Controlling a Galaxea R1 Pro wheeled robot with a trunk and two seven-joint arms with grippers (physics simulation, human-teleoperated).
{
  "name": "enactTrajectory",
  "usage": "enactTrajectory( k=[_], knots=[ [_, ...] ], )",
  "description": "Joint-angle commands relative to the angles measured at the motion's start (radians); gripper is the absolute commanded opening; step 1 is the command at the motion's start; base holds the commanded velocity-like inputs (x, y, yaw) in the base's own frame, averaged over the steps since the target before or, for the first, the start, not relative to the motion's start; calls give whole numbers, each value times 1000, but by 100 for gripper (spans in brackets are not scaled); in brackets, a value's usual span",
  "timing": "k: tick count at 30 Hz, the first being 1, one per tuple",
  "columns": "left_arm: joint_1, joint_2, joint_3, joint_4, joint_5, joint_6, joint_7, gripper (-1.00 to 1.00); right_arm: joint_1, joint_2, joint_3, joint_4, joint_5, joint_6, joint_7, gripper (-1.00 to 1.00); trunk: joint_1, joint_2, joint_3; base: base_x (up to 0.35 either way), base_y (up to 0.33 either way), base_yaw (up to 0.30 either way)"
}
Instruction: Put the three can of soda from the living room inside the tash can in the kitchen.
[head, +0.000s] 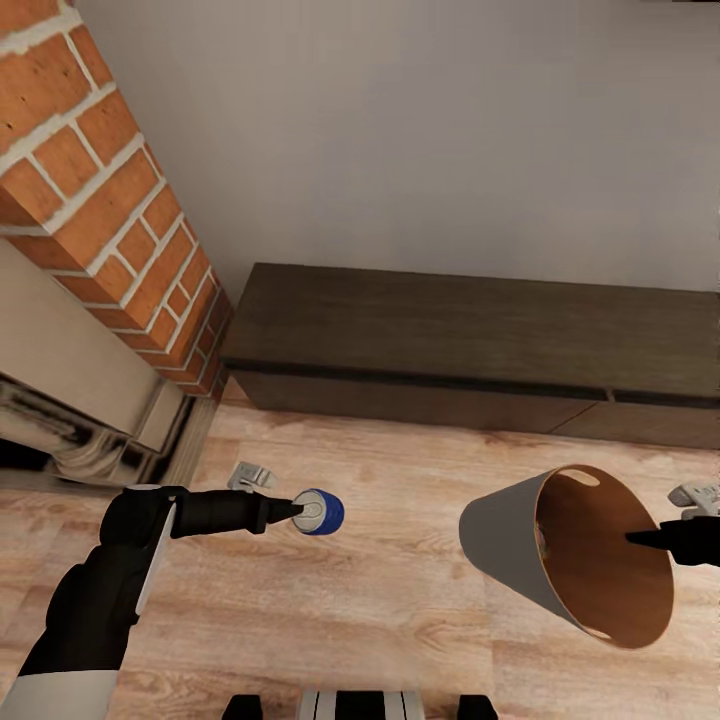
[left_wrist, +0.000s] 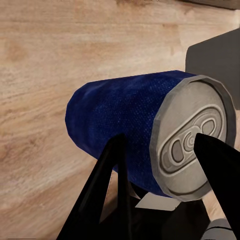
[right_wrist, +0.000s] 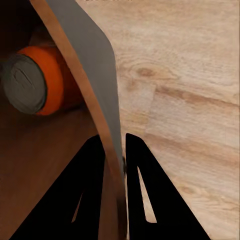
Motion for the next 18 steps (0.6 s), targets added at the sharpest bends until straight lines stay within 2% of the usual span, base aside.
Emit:
enactTrajectory(
  k=[1, 4, 8, 10, 11, 12, 13, 15, 18],
  knots=[
    [0, 0, 0, 1, 0, 0, 4, -100, -1, 7, 1, 6, -11, 7, 5, -100, -4, 7, 3, 0, 0, 0],
    [0, 0, 0, 1, 0, -1, 9, -100, 1, 17, 1, 15, -9, 7, -1, -100, -15, 28, 13, 0, 0, 0],
    [2, 1, 0, 1, 0, -1, 11, -100, 2, 44, 1, 29, 11, 7, -10, -100, -31, 56, 25, 0, 0, 0],
    [3, 3, 0, 1, -1, -2, 13, -100, 3, 69, 1, 32, 52, 7, -27, -100, -38, 70, 31, 0, 0, 0],
    [3, 5, 0, 1, -1, -2, 15, -100, 3, 91, 2, 33, 89, 7, -43, -100, -42, 77, 35, 0, 0, 0],
    [4, 6, 0, 1, -1, -2, 16, -100, 3, 103, 2, 33, 107, 7, -50, -100, -46, 84, 38, 0, 0, 0],
    [4, 7, 0, 1, -1, -3, 17, -100, 4, 129, 2, 33, 141, 7, -63, -100, -50, 91, 41, 0, 0, 0],
    [5, 8, 0, 1, -1, -6, 18, -100, 4, 153, 2, 34, 172, 7, -74, -100, -58, 105, 47, 0, 0, 0],
    [7, 10, 0, 1, -2, -17, 25, -100, 7, 206, 4, 32, 237, 7, -121, -100, -69, 126, 57, 0, 0, 0]
  ],
)
